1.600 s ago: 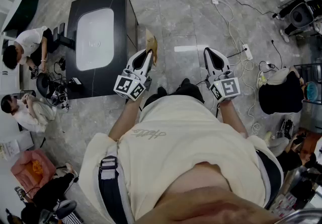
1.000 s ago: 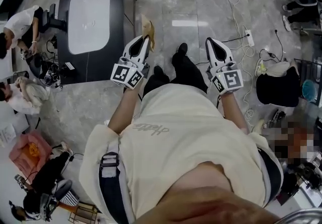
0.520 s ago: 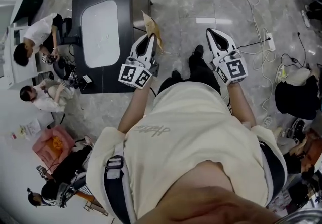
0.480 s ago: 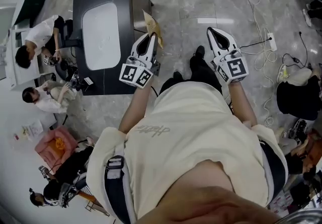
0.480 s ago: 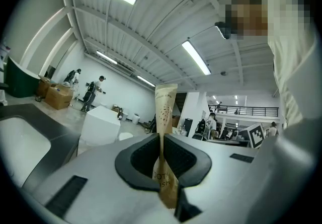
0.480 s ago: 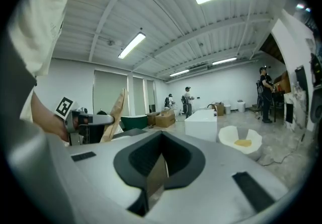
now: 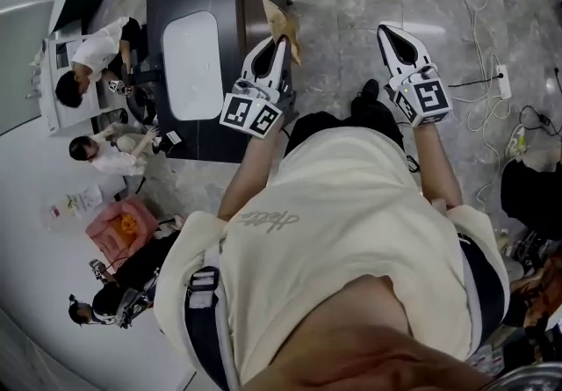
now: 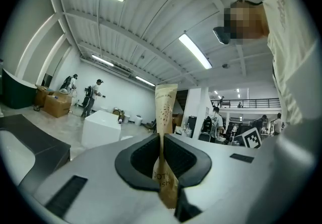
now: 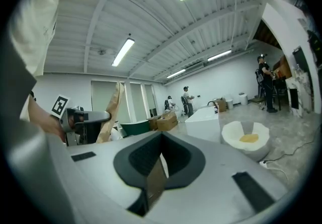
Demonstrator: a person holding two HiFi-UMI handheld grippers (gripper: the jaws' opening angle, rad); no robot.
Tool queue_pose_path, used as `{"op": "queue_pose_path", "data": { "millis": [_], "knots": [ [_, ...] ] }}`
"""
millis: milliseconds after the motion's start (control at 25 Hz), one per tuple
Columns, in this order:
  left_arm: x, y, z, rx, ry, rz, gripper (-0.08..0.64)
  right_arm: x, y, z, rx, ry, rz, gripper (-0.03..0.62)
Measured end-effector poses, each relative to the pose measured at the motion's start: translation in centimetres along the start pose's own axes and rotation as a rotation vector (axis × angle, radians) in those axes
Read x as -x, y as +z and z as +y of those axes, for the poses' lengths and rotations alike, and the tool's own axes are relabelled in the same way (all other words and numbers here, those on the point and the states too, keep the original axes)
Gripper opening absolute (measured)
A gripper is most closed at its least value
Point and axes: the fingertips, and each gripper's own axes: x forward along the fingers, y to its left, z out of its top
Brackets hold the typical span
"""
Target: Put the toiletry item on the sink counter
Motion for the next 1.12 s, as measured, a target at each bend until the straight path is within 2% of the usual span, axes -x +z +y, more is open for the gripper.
{"op": "queue_pose_path", "data": {
  "millis": [240,480,600,680,800,1000,1120],
  "knots": [
    [-0.8,-0.5,3.3,0.072,0.099,0.007,0.028,-2.4,-2.4,-0.6,-0.060,0.058,0.077,-0.006],
    [-2.7,-0.4,8.4,0.090,0.122,-0.007,0.028,-7.7,-1.7,-0.2,-0.004,0.095,0.106,-0.006],
    [-4.5,-0.5,10.8,0.100,0.085,-0.016,0.028,-10.9,-0.2,0.4,0.134,0.112,0.129,-0.006],
    [-6.6,-0.6,12.9,0.117,0.059,-0.014,0.028,-13.5,1.3,0.4,0.183,0.125,0.122,-0.006],
    [-10.4,0.5,15.8,0.120,0.013,-0.028,0.028,-17.7,3.5,-0.1,0.156,0.137,0.107,-0.006],
    [-14.9,4.7,21.2,0.108,-0.048,-0.100,0.028,-26.3,7.7,0.0,0.156,0.167,0.074,-0.006],
    [-15.8,5.9,24.9,0.036,-0.074,-0.077,0.028,-31.3,9.7,0.1,0.125,0.148,0.035,-0.006]
  ]
}}
